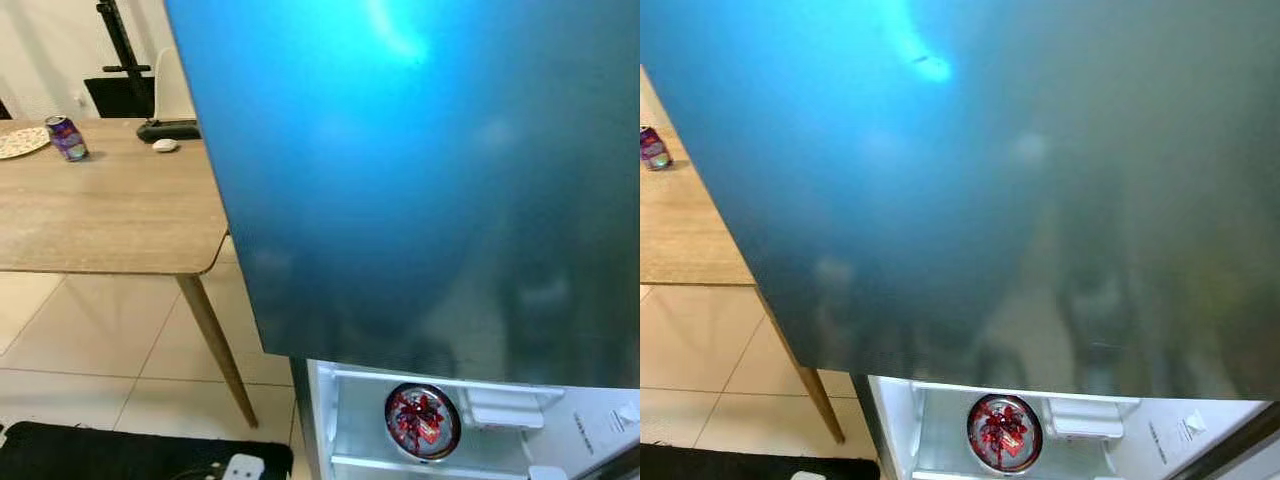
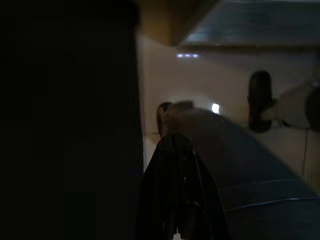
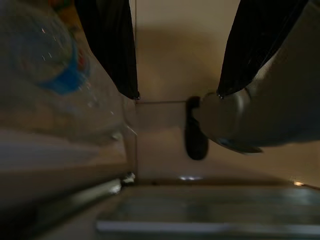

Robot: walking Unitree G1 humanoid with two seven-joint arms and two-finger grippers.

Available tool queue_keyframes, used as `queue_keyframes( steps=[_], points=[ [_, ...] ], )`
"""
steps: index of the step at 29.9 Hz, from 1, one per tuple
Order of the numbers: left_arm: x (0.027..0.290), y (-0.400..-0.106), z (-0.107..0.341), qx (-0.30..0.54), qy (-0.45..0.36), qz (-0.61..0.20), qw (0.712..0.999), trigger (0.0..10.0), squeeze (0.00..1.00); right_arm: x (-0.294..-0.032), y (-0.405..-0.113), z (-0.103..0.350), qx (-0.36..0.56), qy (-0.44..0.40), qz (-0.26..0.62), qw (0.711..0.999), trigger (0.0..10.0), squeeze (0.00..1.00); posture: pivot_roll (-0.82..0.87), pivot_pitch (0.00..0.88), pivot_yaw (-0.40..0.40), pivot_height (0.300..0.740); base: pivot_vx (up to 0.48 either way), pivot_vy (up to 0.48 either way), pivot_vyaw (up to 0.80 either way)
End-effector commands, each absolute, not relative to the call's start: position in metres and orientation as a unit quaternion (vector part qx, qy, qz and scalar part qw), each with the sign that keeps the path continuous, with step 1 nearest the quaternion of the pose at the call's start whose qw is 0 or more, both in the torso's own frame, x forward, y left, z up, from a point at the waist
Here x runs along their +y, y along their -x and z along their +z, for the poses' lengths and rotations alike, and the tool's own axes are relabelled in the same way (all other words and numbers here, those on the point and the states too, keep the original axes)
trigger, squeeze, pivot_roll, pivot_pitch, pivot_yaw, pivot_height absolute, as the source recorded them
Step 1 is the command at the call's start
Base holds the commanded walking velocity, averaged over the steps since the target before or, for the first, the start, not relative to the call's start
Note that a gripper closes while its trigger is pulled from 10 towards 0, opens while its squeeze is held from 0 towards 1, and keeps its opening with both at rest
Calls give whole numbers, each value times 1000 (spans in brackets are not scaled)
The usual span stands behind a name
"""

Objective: Restocking fridge

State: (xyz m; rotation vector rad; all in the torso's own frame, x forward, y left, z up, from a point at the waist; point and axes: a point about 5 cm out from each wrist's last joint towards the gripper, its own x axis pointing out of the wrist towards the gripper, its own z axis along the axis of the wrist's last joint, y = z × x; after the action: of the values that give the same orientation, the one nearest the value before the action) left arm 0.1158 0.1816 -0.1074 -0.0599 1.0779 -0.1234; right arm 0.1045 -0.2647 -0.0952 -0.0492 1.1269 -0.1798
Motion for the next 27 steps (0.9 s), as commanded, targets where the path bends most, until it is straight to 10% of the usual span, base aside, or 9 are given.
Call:
queue_keyframes(
  steps=[1,27],
  points=[
    [192,-110,-108,524,24,-40,850,10000,0,-264,-101,-97,538,15,-96,837,10000,0,-65,0,-1,740,0,0,0],
    [195,-129,-103,515,64,2,855,10000,0,-261,-115,-93,503,21,-118,856,10000,0,-90,0,8,740,0,0,0]
  ],
)
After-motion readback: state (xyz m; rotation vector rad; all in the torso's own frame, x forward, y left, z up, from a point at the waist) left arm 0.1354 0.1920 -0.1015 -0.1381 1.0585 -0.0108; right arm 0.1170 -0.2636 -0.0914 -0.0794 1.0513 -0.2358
